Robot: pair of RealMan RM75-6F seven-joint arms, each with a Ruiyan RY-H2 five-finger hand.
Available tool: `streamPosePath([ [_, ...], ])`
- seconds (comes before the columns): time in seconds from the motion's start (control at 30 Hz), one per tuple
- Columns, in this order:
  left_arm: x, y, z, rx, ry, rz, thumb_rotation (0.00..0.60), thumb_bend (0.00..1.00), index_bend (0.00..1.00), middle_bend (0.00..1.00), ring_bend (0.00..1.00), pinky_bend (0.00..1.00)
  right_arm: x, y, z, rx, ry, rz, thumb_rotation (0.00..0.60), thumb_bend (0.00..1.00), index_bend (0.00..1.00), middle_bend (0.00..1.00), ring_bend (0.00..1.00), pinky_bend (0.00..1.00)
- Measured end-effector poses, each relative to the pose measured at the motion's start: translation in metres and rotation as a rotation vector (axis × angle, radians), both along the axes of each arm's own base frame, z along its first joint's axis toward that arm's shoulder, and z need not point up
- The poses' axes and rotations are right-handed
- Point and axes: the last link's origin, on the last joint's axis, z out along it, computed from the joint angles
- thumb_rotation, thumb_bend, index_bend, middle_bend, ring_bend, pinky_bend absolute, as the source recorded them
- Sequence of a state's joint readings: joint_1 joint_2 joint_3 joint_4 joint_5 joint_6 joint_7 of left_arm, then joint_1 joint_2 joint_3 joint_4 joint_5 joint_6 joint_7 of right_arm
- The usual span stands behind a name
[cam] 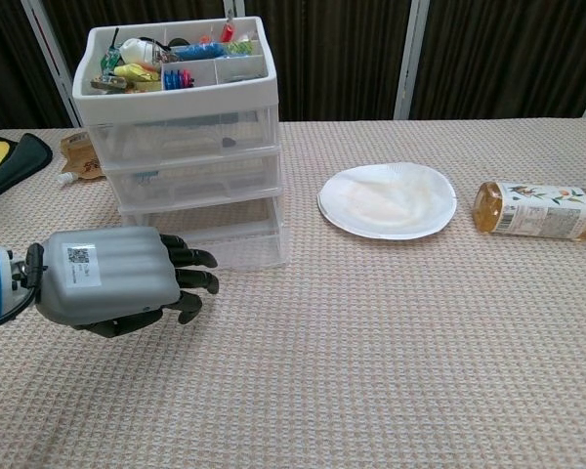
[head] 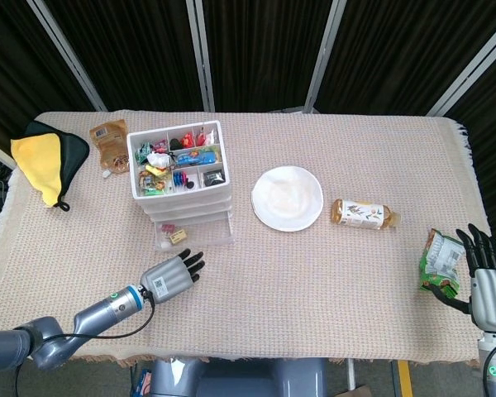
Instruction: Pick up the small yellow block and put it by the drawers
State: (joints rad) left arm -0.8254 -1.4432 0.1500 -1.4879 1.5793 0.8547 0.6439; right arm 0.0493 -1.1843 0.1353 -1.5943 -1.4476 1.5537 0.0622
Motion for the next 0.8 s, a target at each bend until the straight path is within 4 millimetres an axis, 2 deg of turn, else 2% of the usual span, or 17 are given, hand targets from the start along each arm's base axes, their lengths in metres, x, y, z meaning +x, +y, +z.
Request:
streamPosePath([
  [0.27,-0.002,0.005,-0.007,0.012,0.012,0.017,0.600,0.73,0.36,0.15,0.08,0.22,0.000,0.000,0.000,0.000,-0.004,-0.001,0.600,0.05,0.09,0.00,0.00,0.00],
  [0.8,-0.013,0.027,0.002,0.098,0.020,0.077,0.600,0.74,0.34,0.15,0.08,0.22,0.001,0.000,0.000,0.000,-0.004,0.000,0.600,0.05,0.09,0.00,0.00,0.00],
])
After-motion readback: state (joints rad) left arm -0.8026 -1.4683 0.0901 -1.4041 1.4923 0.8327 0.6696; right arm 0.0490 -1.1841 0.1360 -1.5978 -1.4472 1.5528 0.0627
